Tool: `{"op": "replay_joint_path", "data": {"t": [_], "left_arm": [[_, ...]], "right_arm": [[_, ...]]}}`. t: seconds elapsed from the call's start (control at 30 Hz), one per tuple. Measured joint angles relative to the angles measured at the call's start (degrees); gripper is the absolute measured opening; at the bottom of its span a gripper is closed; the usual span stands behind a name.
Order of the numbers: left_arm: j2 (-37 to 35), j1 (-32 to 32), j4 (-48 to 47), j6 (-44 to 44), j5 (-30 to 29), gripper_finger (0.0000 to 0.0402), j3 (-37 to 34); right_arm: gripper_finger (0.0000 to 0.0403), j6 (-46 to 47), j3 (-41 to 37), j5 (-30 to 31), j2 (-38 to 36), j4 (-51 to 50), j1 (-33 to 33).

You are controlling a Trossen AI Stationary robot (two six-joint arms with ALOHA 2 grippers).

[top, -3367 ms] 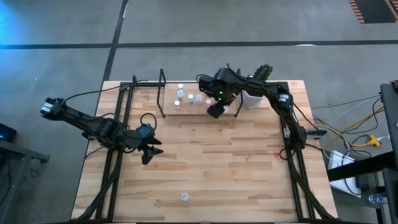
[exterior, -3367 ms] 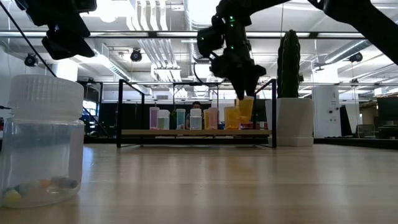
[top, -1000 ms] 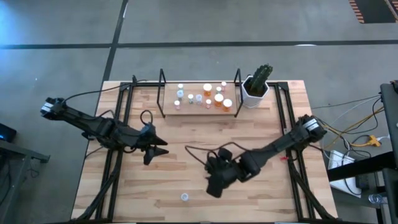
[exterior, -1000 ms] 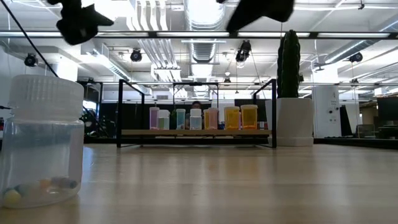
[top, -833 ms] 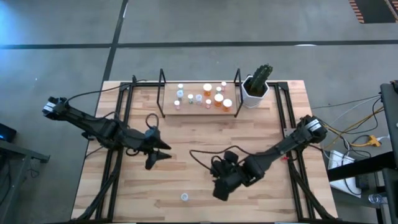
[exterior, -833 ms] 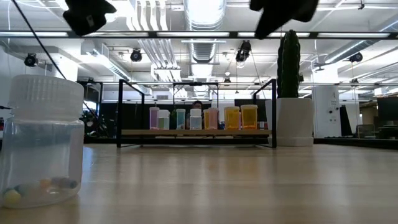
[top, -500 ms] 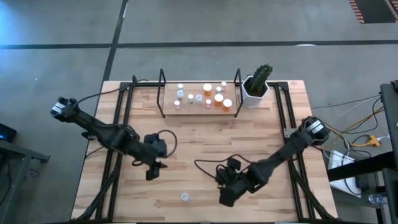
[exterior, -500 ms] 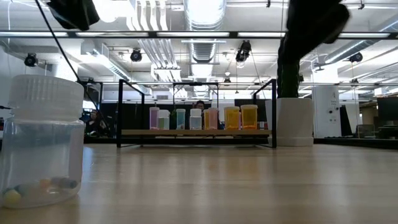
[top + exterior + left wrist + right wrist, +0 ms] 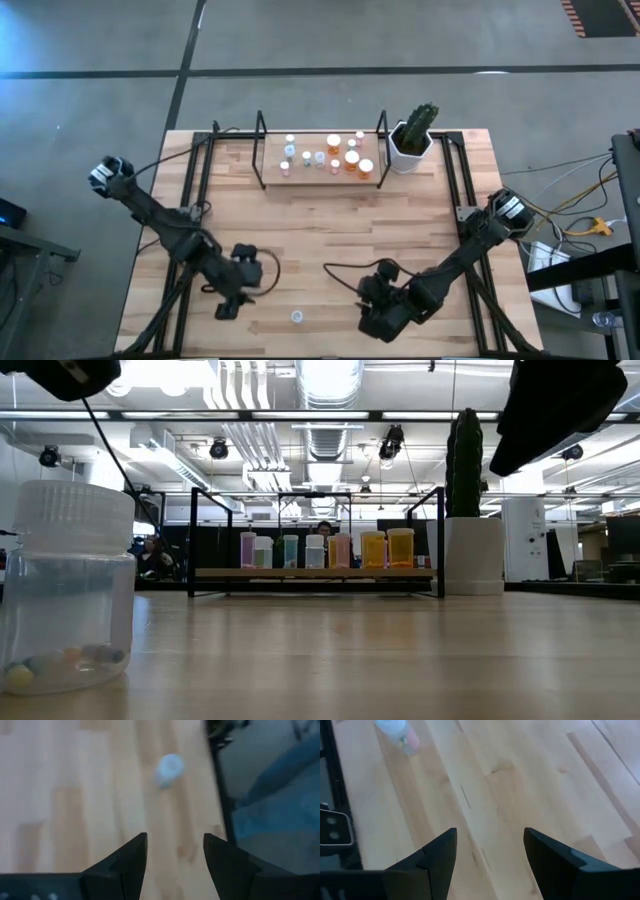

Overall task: Pick and place medicine bottles onto shelf by color
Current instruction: Put the transparent pill bottle on the shelf

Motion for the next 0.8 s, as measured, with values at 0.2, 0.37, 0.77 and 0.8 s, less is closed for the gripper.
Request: {"op": "replay_joint_path", "data": {"t": [0.2,0.37,0.77,0.8], "left_arm": [[4.39,-2.38,19.52,1.19,0.06,0.0177,-5.97],[10.71,-2.32,34.54,2.99,0.36,0.0185,-9.47],[17.74,-2.66,38.12,13.89,-3.20,0.0269,-7.45],[17.74,-2.75,38.28,12.77,-5.70,0.0271,-7.31]], "right_arm": [[0.0219,-0.26,-0.07,0.02,-0.38,-1.79,-0.79],[0.0219,0.60,0.04,-0.10,-0.99,-3.09,-0.90],[0.0219,4.07,0.14,-0.72,-1.51,-3.35,-0.87],[0.0219,4.07,0.19,-0.70,-1.51,-3.40,-0.87]]}}
